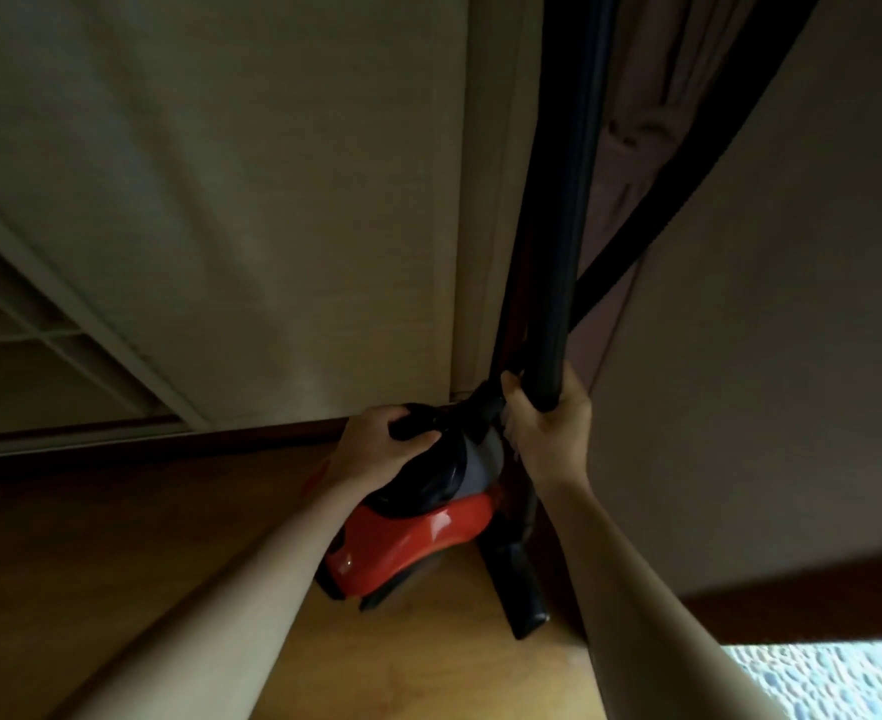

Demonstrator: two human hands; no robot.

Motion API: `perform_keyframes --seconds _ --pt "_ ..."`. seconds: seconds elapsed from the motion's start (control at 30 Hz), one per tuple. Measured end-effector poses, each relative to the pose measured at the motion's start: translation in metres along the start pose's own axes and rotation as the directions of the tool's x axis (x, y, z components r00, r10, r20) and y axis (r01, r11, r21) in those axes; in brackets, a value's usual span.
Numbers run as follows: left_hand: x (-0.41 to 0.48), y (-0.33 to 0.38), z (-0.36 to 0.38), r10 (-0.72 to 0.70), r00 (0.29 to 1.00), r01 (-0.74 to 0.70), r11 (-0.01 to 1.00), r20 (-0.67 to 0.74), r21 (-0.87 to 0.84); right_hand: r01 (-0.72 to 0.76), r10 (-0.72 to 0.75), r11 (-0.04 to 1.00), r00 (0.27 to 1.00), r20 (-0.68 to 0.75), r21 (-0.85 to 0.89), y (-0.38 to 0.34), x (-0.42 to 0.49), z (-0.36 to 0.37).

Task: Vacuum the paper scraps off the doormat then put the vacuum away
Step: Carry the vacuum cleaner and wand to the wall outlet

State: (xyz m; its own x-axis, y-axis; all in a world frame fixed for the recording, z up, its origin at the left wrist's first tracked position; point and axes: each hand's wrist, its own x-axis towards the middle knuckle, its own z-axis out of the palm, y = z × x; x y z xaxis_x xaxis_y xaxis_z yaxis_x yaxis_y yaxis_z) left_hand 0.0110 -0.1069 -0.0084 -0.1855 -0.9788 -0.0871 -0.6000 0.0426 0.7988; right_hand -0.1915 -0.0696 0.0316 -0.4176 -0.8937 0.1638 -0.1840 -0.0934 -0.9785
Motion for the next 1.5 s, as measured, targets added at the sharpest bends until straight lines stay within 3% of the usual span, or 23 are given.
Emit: perform_keyframes --seconds 0.17,0.43,0.63,0.83,1.0,1.17,1.3,1.5 --pt "-0.04 0.07 -0.064 0.056 0.998 -0.055 0.998 -0.024 0.034 0.047 -0.049 0.997 0.998 -0.027 -0.062 -0.092 -0.015 -0.005" --pt "-0.068 0.077 -0.101 0.048 0.994 -0.054 0.997 -0.099 -0.053 0.135 -0.135 0.99 0.991 0.011 -0.044 -0.143 -0.03 0.013" --pt "-0.081 0.075 -0.115 0.018 0.987 -0.027 0.998 -0.161 -0.058 0.172 -0.17 0.985 0.979 0.113 -0.006 -0.153 -0.036 0.032" --pt "-0.098 0.074 -0.131 -0.108 0.929 0.106 0.994 -0.355 -0.024 0.216 -0.221 0.975 0.932 0.288 0.051 -0.152 -0.024 0.058" --pt "-0.138 0.072 -0.137 -0.228 0.803 0.222 0.972 -0.551 -0.079 0.182 -0.23 0.973 0.836 0.498 0.144 -0.147 -0.027 0.08" --pt "-0.194 0.051 -0.137 -0.387 0.565 0.305 0.919 -0.729 -0.251 0.152 -0.253 0.967 0.676 0.692 0.205 -0.15 -0.05 0.109" --pt "-0.242 0.042 -0.146 -0.505 0.386 0.376 0.851 -0.772 -0.368 0.117 -0.253 0.967 0.529 0.81 0.226 -0.166 -0.084 0.133" --pt "-0.318 0.029 -0.168 -0.564 0.192 0.433 0.783 -0.803 -0.447 -0.026 -0.261 0.959 0.305 0.916 0.282 -0.194 -0.155 0.183"
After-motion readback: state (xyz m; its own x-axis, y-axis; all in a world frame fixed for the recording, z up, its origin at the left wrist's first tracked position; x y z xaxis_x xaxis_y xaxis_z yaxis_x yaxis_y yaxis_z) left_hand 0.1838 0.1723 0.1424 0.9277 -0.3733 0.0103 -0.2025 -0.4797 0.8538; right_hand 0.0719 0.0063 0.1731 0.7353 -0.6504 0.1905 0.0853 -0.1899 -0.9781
